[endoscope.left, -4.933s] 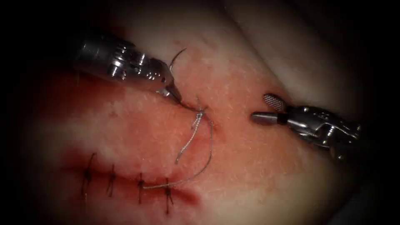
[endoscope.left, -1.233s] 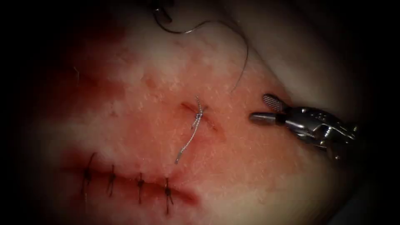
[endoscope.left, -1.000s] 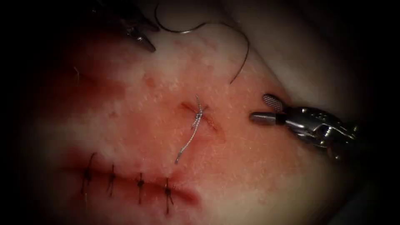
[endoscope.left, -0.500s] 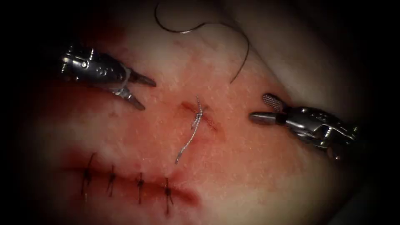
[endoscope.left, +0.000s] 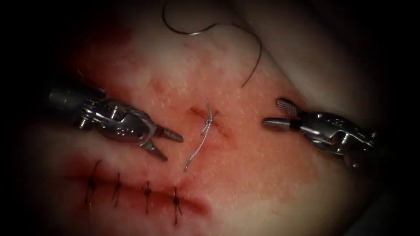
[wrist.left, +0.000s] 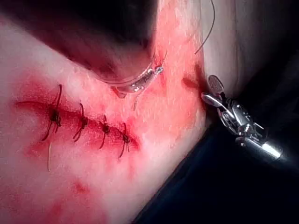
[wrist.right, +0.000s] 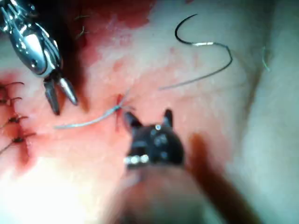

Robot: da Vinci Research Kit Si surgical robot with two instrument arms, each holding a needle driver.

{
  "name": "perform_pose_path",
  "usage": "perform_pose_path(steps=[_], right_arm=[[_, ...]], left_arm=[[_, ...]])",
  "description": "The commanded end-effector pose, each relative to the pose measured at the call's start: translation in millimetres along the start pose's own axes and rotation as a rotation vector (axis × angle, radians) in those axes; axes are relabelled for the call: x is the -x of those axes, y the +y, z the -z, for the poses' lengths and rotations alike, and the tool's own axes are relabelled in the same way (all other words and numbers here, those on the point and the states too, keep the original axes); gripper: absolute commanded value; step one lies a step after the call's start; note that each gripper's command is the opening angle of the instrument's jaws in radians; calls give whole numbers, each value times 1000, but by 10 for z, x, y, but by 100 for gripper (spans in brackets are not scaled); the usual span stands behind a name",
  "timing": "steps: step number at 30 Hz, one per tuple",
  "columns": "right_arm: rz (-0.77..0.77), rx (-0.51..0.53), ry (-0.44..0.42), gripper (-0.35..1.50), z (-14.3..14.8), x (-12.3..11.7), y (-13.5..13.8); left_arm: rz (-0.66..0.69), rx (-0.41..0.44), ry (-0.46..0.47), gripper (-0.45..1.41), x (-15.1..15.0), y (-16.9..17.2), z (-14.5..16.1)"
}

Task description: Wound Closure

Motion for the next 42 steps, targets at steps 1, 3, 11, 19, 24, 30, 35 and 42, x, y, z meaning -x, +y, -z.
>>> perform_pose_path(steps=[1, 3, 11, 19, 24, 30, 35, 42], right_arm=[[-1, 0, -1, 118, -6, 5, -2], [-1, 0, -1, 118, -6, 5, -2], [-1, 1, -1, 118, -7, 5, -2], [4, 4, 0, 120, -10, 5, -5], [5, 5, 2, 120, -11, 6, -4], [46, -42, -7, 100, -11, 9, -12], [295, -249, -17, 130, -42, 10, -53], [540, -360, -9, 138, -65, 22, -94]], left_arm=[[-27, -5, 17, 38, -4, 0, -14], [-50, 1, 38, 37, -10, 0, -25], [-127, 29, 48, 35, -3, 14, -61], [-151, 42, 49, -15, 12, 14, -67], [-164, 17, 74, -35, 6, 24, -61], [-172, -13, 91, -35, 5, 19, -56], [-163, -39, 82, -35, 9, 7, -39], [-139, -87, 84, -35, 3, -14, -10]])
